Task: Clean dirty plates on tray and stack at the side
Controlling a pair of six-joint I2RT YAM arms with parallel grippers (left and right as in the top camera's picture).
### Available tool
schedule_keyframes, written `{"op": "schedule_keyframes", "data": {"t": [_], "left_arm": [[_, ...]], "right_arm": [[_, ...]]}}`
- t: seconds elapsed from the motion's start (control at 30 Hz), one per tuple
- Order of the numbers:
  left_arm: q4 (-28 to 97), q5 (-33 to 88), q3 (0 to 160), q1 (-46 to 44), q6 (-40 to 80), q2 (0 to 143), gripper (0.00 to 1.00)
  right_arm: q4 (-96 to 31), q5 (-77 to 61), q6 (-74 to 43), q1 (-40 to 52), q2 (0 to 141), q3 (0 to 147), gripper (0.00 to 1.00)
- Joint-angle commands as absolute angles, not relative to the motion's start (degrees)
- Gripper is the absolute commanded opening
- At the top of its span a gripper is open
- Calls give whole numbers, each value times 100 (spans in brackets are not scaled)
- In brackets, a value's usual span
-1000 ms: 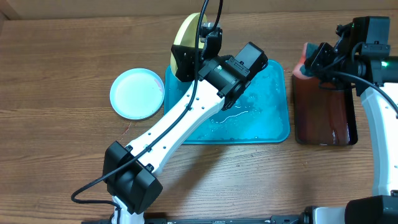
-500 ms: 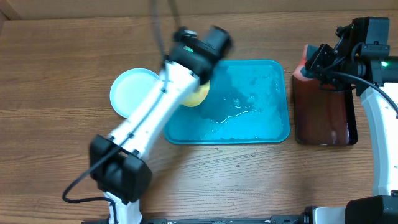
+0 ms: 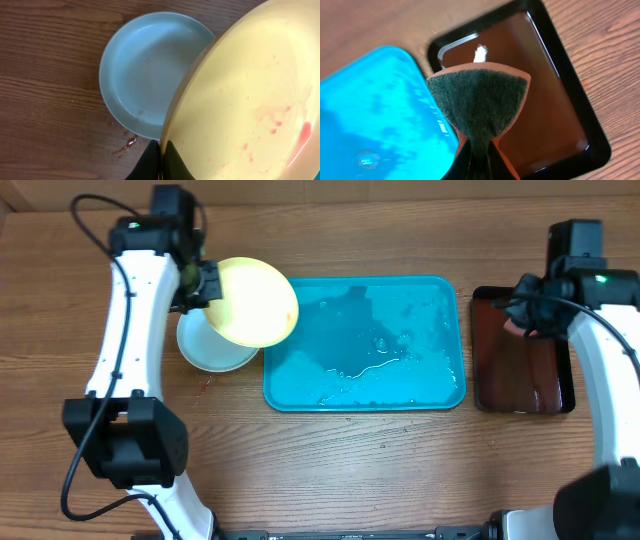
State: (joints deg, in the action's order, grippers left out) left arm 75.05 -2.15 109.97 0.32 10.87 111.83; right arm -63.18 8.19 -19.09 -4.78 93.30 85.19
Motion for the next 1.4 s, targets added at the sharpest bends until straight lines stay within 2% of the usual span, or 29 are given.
{"op": "schedule_keyframes", "data": {"t": [0.0, 0.27, 0.57, 0.67, 0.73, 0.87, 1.1, 1.37], "left_arm": [[7349, 215, 10746, 209, 757, 10938, 4], [6576, -198, 9703, 469, 965, 10938, 4], [5693, -134, 8958, 711, 1184, 10938, 4], [5470, -150, 8764, 711, 1243, 10938, 4], [5393, -156, 8696, 711, 1249, 10938, 4], [5384, -307, 8683, 714, 1417, 10938, 4], [5441, -414, 8683, 716, 1444, 10938, 4], [5684, -1079, 8683, 716, 1573, 10938, 4]], "right_arm": [[-6189, 1096, -1446, -475, 9738, 8291, 5], [-5957, 1111, -1487, -624, 10648, 8254, 4], [-5839, 915, -1492, -930, 10718, 8254, 5], [-5837, 729, -1492, -945, 10718, 8254, 22], [-5835, 635, -1490, -945, 10718, 8254, 46], [-5850, 635, -1492, -945, 10718, 8254, 66], [-5905, 635, -1492, -945, 10718, 8254, 68], [-5927, 622, -1492, -945, 10718, 8254, 73]]}}
